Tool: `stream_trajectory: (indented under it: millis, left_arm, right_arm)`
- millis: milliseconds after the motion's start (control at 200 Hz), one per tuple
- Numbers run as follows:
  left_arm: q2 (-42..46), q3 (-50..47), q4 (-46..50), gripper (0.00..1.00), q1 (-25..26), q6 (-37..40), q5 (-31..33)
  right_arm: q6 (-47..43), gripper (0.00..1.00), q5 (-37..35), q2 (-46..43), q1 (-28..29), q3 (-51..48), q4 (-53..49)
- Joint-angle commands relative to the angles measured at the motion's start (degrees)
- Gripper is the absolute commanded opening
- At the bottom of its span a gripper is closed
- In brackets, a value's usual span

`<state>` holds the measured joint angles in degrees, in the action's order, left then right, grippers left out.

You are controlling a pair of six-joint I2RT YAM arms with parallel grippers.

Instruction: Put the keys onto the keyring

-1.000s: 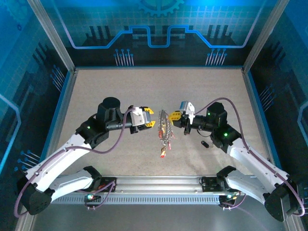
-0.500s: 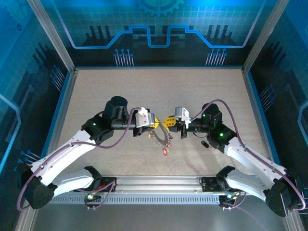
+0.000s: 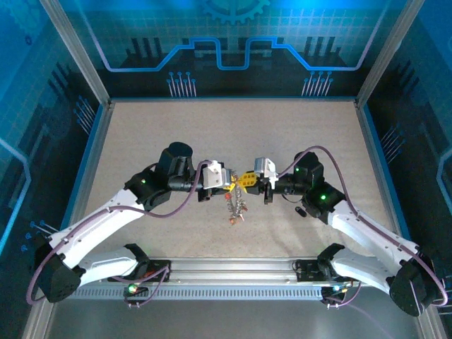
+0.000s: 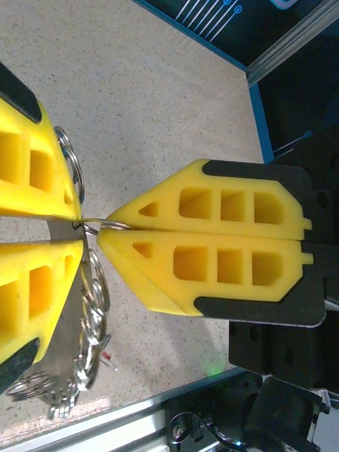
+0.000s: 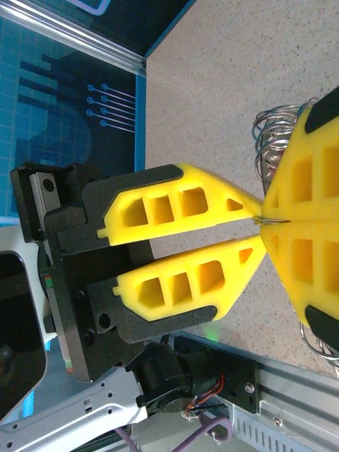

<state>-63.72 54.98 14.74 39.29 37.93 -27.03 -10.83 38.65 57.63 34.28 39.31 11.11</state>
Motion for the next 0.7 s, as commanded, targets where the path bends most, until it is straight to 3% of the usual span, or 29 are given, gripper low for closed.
stream_trajectory:
  millis: [0,185,275,440,510,585,695]
  left_arm:
    - [-0.74,0.92,-3.03,0.17,1.38,1.13,-2.38]
    - [-1.03,-0.09,-5.58,0.14,1.36,-0.37,-2.67]
    - [-1.14,-0.14,-5.12,0.0,1.46,-0.25,-2.61]
    - [-0.36,-0.68,-4.25,0.0,1.46,2.03,-0.69]
    - [0.46,-0.47,-2.16,0.0,1.41,4.03,0.65]
    - [1.21,-0.38,0.01,0.0,1.47,6.21,2.46]
    - [1.5,0.68,3.6,0.0,1.45,9.31,3.46]
  right_arm:
    - [-1.69,0.0,0.81,0.83,2.01,1.54,2.12]
    - [-1.69,0.0,-1.7,0.39,2.88,0.91,2.76]
    - [-2.59,0.0,-1.47,0.89,2.89,1.35,1.77]
    - [-4.06,0.0,-4.41,-0.54,2.85,1.37,-1.07]
    - [-6.26,0.23,-7.8,-1.4,2.85,0.99,-2.81]
    - [-8.62,0.42,-10.13,-2.14,2.68,2.29,-6.6]
    - [-10.43,0.42,-9.63,-1.72,2.55,3.75,-10.31]
